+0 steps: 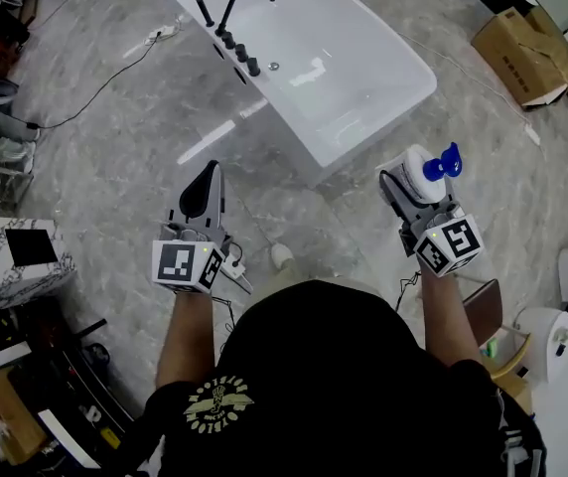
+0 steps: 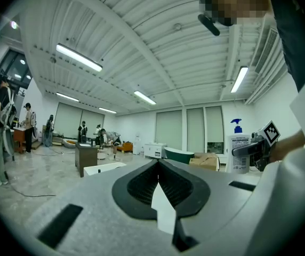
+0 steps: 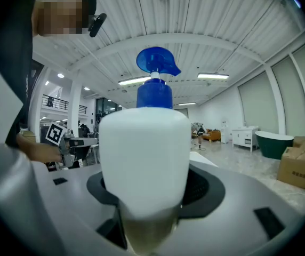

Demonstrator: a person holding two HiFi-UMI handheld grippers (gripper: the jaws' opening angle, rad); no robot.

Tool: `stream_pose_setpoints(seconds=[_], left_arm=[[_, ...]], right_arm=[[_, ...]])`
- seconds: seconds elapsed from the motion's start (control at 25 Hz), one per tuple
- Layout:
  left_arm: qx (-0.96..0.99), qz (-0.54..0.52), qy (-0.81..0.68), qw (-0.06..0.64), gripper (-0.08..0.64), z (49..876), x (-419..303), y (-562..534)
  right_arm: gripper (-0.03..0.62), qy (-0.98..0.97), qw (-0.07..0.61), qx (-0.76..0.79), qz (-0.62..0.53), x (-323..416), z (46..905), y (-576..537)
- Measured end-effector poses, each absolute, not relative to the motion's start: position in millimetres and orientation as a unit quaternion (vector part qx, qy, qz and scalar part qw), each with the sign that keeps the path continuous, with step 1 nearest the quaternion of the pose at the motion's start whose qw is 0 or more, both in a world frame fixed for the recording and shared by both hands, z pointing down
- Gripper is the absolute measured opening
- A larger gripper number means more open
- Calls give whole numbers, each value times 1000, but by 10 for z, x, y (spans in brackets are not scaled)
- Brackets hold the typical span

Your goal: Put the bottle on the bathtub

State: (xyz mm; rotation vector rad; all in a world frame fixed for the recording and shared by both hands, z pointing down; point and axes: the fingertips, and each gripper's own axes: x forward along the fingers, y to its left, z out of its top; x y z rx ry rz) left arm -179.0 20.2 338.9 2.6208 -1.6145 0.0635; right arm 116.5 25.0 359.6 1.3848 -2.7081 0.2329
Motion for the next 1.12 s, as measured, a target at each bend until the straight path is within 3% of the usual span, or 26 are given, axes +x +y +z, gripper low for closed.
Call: stream_pose_setpoints(seconds=[1.12], left_arm=[[856, -11, -514, 54, 9, 3407, -2236, -217]], right_arm=[[264, -877, 42, 474, 59, 854, 3228, -165]])
